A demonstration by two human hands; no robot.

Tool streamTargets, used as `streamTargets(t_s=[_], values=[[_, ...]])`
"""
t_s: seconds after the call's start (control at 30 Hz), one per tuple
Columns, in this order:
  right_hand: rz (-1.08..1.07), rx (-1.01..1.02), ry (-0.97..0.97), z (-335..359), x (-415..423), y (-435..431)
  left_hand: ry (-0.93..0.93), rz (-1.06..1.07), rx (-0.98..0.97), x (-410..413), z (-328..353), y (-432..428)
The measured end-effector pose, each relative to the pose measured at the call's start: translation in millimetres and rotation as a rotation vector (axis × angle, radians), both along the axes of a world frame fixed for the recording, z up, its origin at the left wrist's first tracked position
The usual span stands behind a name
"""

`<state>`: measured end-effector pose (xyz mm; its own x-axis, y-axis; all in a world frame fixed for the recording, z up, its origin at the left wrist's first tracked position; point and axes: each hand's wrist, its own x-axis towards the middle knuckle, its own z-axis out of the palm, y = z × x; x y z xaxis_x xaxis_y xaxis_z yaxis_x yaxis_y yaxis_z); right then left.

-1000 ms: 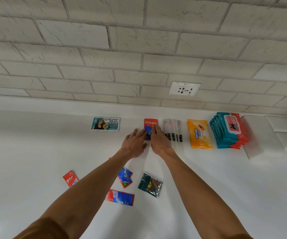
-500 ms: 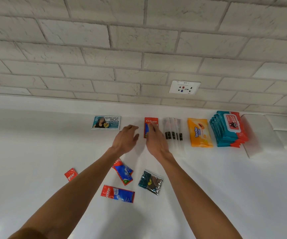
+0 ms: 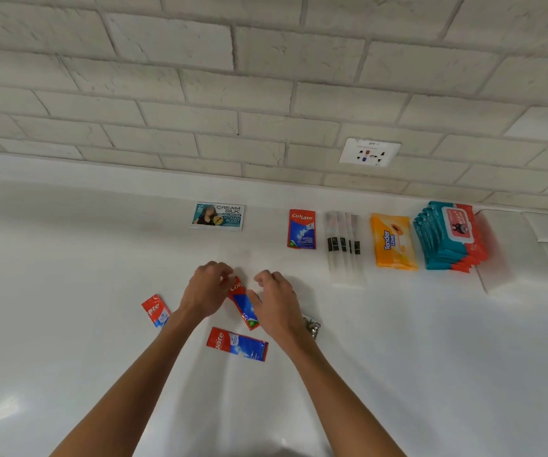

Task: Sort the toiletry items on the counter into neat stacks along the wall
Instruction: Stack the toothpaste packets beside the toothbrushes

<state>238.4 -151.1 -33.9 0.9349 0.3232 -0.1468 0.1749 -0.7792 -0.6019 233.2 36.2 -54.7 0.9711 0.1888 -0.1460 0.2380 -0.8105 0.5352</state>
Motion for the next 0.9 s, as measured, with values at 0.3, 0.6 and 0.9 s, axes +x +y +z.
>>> streamTargets(t_s=[0.3,0.6,0.9], values=[[0.087,-0.188,-0.032,-22.9,-31.7,5.6,0.05,-0.015,0.062,-12.0,-1.0,-8.9],[-0.016,-0.045,0.044,-32.3,-28.8,0.5,0.092,-0.002,-0.182,9.3,14.6,-3.3],[-0.241,0.266,0.119,-21.1,-12.3,-18.3,0.071,0.094,-0.528,35.7,37.0,-15.1]])
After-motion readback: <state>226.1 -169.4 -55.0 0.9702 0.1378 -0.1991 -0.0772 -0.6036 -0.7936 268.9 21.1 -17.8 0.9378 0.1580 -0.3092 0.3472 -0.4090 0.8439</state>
